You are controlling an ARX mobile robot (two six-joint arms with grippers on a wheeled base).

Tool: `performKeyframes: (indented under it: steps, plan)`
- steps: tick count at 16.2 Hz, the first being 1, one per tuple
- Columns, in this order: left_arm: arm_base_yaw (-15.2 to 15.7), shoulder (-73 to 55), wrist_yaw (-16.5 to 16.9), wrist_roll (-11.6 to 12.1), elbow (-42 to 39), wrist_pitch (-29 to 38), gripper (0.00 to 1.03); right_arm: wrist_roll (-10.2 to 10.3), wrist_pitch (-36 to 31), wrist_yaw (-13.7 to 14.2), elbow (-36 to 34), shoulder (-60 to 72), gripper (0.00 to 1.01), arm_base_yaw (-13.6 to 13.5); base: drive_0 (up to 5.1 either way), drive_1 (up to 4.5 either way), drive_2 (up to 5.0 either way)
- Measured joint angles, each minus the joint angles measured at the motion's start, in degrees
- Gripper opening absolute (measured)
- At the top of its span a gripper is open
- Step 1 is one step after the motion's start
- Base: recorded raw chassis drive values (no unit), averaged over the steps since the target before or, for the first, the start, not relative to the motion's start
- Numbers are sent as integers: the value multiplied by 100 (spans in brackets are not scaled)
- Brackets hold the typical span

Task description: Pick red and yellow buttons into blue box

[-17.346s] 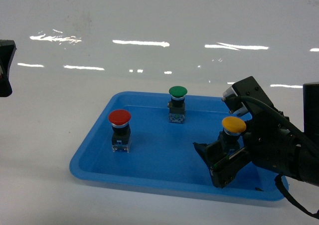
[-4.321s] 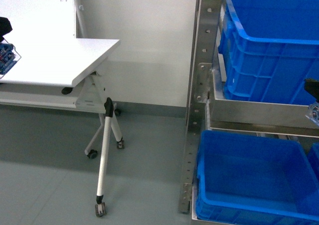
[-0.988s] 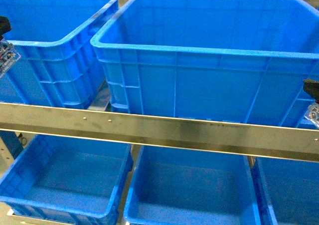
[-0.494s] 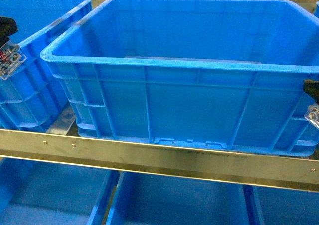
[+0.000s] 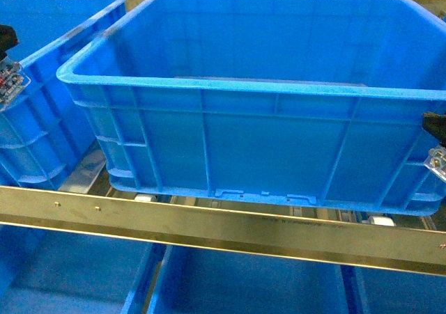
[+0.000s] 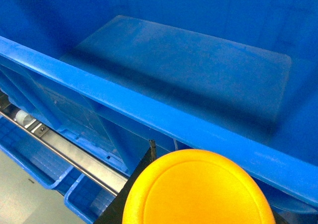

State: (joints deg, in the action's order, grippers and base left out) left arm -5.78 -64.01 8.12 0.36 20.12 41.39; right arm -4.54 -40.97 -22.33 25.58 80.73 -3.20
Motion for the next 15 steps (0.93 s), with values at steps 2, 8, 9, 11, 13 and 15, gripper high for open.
performKeyframes:
  steps: [2, 8, 9, 11, 13, 15]
  plan:
    - [0, 0, 0, 0, 0, -2, 23, 0, 120, -22, -190, -385, 24, -20, 0, 0, 0]
    - [0, 0, 0, 0, 0, 0, 23, -105, 22, 9, -291, -369, 24, -201, 0, 0, 0]
    - [0, 0, 0, 0, 0, 2, 23, -107, 96, 33, -382, -603, 24, -225, 0, 0, 0]
    - [0, 0, 0, 0, 0, 0, 23, -105, 518, 39, -564, -1255, 24, -219, 0, 0, 0]
    - [0, 0, 2, 0, 0, 0, 23, -79, 809, -55, -483, -2037, 24, -7, 0, 0, 0]
    - [0, 0, 2, 0, 0, 0, 23, -15, 957, -116, -389, -2339, 24, 66, 0, 0, 0]
